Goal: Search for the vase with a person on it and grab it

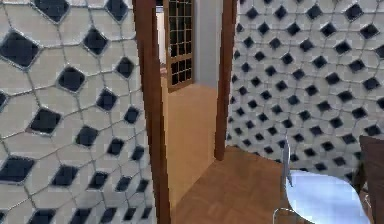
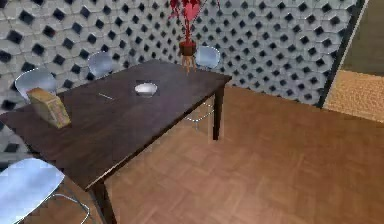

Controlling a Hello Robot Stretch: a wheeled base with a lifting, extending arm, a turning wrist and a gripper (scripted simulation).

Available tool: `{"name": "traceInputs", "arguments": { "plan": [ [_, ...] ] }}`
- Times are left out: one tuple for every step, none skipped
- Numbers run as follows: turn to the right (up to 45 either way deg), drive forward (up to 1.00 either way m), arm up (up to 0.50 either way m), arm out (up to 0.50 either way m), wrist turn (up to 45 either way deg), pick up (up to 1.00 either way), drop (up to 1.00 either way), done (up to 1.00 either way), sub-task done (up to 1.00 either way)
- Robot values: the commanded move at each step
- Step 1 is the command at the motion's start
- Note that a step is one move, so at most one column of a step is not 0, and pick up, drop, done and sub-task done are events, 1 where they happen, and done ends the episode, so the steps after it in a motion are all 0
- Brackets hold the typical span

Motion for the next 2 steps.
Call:
{"name": "traceInputs", "arguments": {
  "plan": [
    [0.0, 0.6, 0.0, 0.0, 0.0, 0.0, 0.0, 0.0, 0.0],
    [0.0, 0.45, 0.0, 0.0, 0.0, 0.0, 0.0, 0.0, 0.0]
  ]
}}
